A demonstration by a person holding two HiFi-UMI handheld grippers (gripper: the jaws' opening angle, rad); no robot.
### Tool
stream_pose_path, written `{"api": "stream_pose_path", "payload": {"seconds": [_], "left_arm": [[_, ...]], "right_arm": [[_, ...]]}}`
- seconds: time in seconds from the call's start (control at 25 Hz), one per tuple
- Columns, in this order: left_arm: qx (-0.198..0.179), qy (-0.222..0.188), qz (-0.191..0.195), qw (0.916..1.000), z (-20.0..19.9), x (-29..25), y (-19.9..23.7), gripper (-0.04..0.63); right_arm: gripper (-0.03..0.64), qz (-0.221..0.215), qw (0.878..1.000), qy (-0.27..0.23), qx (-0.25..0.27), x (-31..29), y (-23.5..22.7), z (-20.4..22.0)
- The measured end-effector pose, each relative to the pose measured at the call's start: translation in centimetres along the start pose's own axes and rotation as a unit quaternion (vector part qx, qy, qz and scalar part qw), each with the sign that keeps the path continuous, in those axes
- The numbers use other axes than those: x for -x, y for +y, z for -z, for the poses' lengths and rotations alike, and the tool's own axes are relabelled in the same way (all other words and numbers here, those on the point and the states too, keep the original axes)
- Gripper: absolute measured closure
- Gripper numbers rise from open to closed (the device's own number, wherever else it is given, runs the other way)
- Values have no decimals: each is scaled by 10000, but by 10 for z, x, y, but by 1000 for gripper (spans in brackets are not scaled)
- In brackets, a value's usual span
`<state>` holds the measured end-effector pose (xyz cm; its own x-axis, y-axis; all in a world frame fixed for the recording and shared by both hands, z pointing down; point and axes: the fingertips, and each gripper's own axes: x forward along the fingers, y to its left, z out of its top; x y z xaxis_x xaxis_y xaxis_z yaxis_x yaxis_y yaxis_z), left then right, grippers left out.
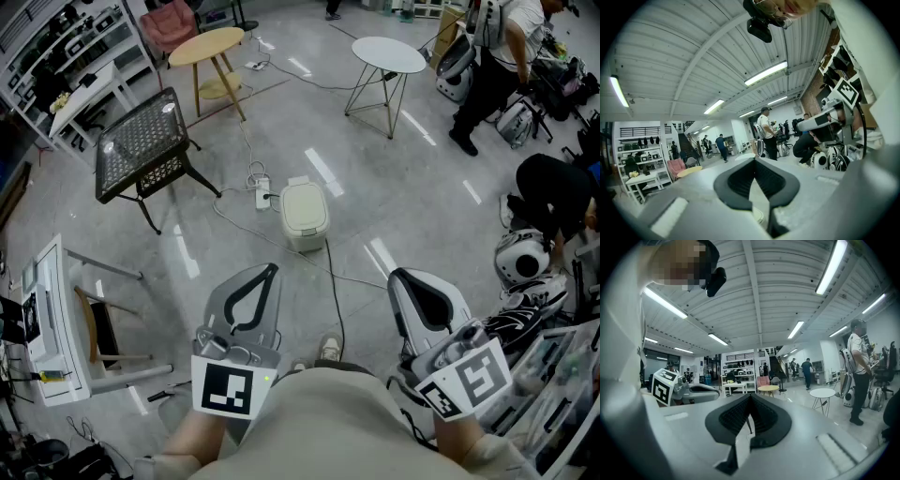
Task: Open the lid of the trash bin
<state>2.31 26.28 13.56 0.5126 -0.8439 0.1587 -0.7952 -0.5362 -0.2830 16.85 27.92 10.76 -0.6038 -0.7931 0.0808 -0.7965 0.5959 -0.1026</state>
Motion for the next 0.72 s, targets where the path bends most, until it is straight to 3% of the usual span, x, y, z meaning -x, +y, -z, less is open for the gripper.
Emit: {"api": "stream_pose_path", "payload": {"seconds": [0.44, 0.72], "left_arm": [[75, 206, -72, 9997, 8, -43, 1, 594], [96, 344, -247, 9991, 13, -61, 3, 594]], "right_arm": [[614, 7, 9998, -15, -203, -18, -43, 8], [614, -243, 9993, 130, -270, -31, -58, 22]]}}
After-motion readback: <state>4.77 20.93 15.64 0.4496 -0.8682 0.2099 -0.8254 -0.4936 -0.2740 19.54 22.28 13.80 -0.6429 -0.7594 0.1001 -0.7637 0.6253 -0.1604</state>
